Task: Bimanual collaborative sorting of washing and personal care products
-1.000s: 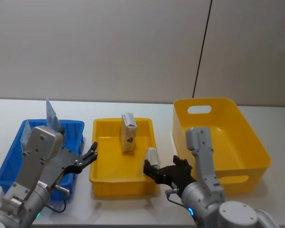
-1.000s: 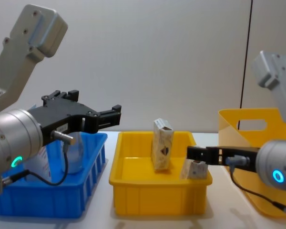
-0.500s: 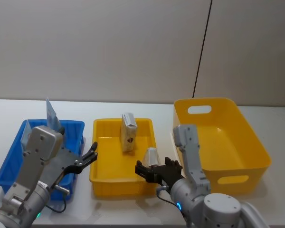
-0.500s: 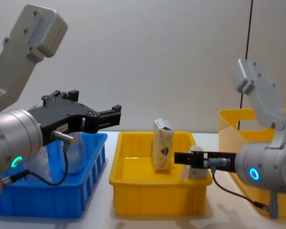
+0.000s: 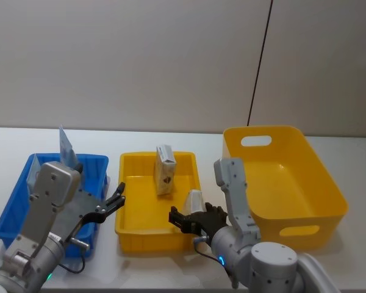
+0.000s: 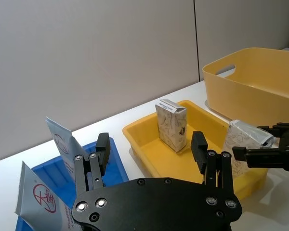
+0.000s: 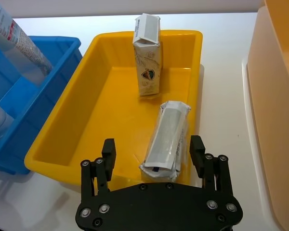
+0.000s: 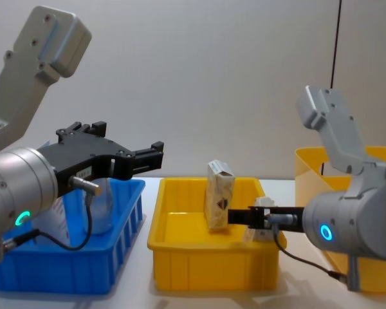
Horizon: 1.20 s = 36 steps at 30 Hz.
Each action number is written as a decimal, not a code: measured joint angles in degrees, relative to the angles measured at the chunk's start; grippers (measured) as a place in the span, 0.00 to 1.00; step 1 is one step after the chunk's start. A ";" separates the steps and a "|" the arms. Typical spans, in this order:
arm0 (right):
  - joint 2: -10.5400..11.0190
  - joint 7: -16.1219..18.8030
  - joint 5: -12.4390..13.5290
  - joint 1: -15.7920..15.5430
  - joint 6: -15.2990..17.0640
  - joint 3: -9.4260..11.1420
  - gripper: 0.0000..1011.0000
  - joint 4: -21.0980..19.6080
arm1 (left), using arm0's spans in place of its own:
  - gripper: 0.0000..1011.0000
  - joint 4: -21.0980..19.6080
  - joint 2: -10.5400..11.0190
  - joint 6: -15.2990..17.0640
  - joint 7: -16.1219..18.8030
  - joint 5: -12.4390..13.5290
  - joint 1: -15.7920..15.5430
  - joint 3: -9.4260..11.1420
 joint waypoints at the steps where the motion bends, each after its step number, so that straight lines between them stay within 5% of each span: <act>1: -0.06 0.00 -0.02 0.08 0.02 0.00 0.95 0.09 | 0.99 0.00 0.00 0.00 0.00 0.00 0.00 0.00; 21: -1.57 -1.08 -1.82 2.23 1.87 0.07 0.34 3.06 | 0.99 0.00 0.00 0.00 0.00 0.00 0.00 0.00; 36: -2.05 -2.06 -3.67 3.00 0.77 0.00 0.05 4.46 | 0.99 0.00 0.00 0.00 0.00 0.00 0.00 0.00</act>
